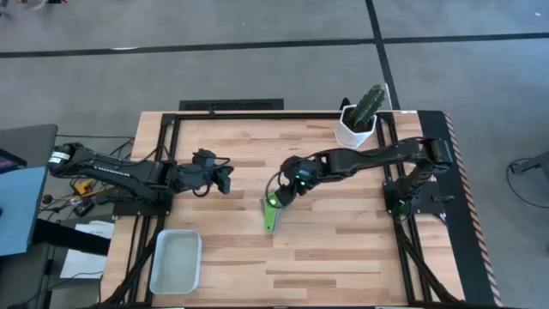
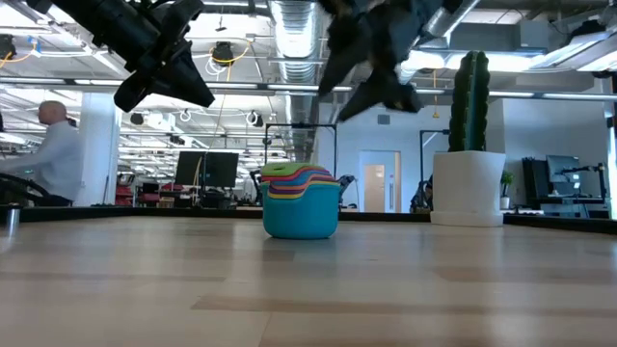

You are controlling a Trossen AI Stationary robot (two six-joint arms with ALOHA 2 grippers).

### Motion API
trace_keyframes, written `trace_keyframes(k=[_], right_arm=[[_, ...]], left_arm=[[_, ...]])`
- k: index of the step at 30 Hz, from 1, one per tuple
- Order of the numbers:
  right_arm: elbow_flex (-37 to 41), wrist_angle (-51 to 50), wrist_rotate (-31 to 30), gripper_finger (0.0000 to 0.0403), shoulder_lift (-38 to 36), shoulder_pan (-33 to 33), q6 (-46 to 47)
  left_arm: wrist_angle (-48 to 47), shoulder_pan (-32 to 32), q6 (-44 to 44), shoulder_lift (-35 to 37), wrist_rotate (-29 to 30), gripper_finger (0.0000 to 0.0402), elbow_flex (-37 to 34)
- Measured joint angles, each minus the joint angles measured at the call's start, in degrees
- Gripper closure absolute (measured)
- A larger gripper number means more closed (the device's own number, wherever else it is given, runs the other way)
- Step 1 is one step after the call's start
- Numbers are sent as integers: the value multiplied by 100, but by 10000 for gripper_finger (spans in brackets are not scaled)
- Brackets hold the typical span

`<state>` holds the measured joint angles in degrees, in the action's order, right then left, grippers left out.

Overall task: Nest measuring cups in basket
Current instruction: Put the nested measuring cups into the white bin

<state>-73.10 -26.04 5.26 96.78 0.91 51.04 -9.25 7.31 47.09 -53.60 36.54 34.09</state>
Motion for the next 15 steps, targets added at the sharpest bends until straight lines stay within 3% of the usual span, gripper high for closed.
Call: trace_keyframes(k=[9, 15], right_arm=[[45, -996, -965, 203, -1051, 676, -56], [853, -902, -1300, 201, -1764, 1116, 405]], left_arm=[[580, 308, 59, -2, 266, 378, 0], [820, 589, 149, -75, 652, 378, 2]])
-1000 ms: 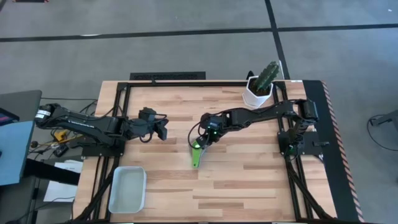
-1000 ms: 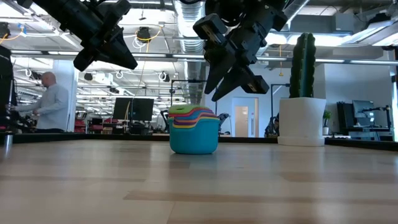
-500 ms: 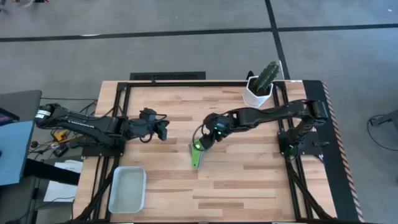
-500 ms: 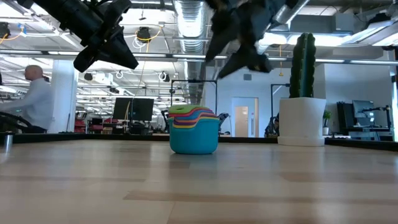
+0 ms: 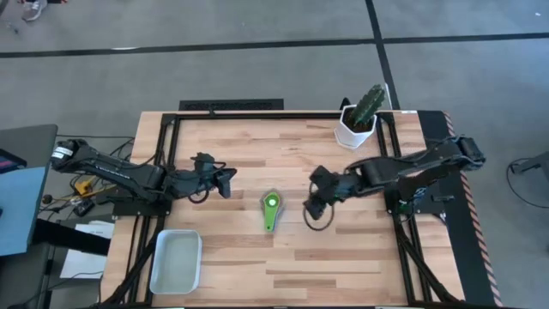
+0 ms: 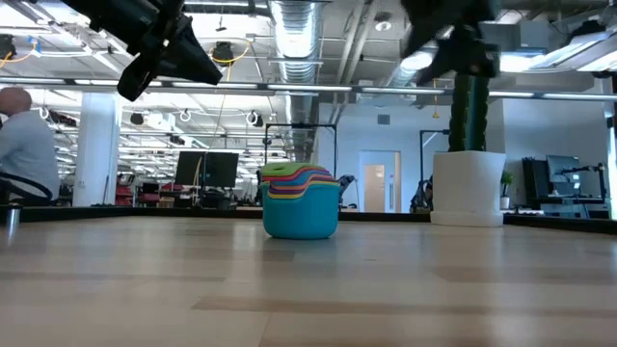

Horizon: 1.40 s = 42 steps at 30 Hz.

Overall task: Nest measuring cups in basket
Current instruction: Put the nested measuring cups into the white bin

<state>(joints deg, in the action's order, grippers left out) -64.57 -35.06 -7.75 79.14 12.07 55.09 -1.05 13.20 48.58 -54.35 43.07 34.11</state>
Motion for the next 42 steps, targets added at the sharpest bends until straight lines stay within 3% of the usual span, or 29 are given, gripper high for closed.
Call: trace_keyframes(k=[9, 17, 32, 42], right_arm=[[1245, 162, -485, 209, -1068, 895, 1039], [1561, 125, -834, 216, -1614, 1594, 1540], [2109, 96, -1343, 217, -1997, 2642, 2425], [2104, 3, -2240, 210, -1983, 3728, 3312]], left_arm=[[1385, 154, 31, -955, 116, 378, 2], [2667, 190, 86, -2112, 115, 373, 132], [2340, 281, 276, -3855, -194, 248, 1659], [2012, 259, 274, -4341, -307, 227, 2350]])
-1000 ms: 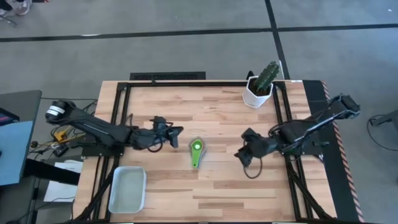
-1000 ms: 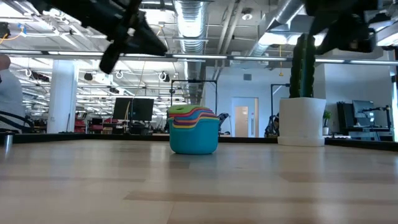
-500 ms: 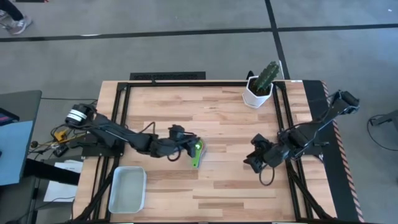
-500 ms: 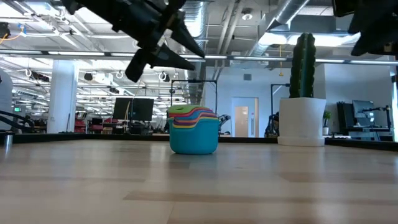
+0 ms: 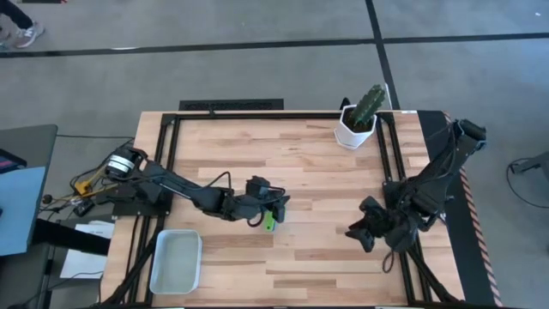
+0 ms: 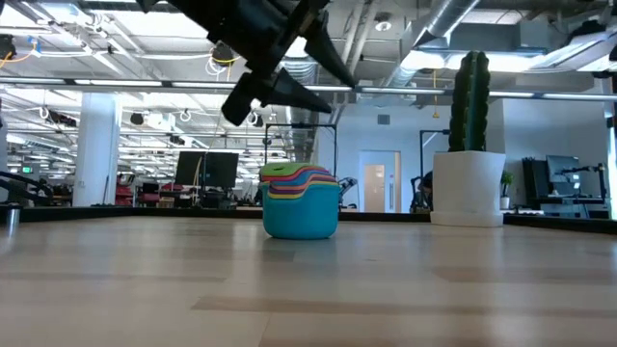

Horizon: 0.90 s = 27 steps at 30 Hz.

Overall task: Nest measuring cups in basket
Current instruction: Put the nested measuring cups into the white bin

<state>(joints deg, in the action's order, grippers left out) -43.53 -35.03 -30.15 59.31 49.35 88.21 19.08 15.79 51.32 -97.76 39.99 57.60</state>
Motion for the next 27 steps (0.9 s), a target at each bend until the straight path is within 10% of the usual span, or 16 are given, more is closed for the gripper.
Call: trace_keyframes(k=[27], right_arm=[[-2, -143, -752, 213, 2, -87, 1062]], left_arm=[[-1150, -411, -49, 10, -390, 227, 37]])
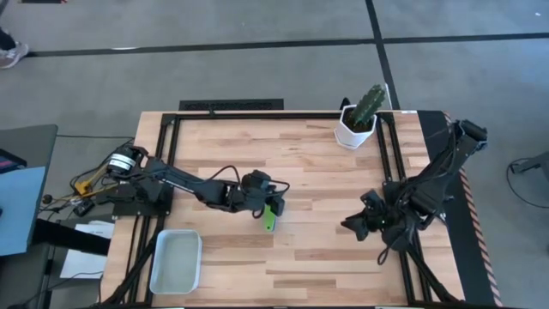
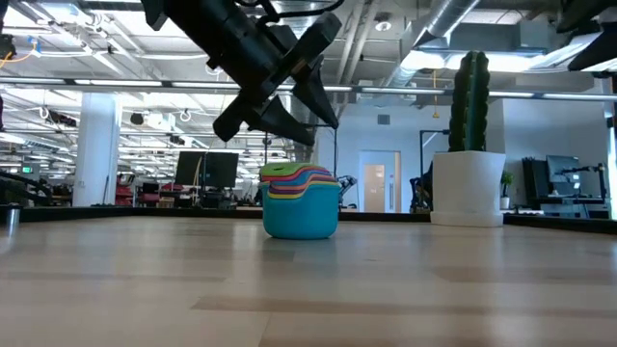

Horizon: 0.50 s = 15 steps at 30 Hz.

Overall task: Nest measuring cups in basket
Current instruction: Put the nested measuring cups into the white bin

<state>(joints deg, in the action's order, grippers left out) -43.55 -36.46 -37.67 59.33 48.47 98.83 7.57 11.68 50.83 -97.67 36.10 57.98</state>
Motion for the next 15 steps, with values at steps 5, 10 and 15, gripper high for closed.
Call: trace_keyframes(k=[5, 10, 15], right_arm=[[0, 24, 1, 203, 0, -170, 196], [0, 24, 4, 188, 0, -181, 321], [0, 4, -2, 173, 0, -217, 334]], left_arm=[[-222, -12, 1, 0, -27, 227, 0], [-391, -140, 87, 0, -489, 227, 0], [-857, -216, 292, 0, -579, 227, 0]])
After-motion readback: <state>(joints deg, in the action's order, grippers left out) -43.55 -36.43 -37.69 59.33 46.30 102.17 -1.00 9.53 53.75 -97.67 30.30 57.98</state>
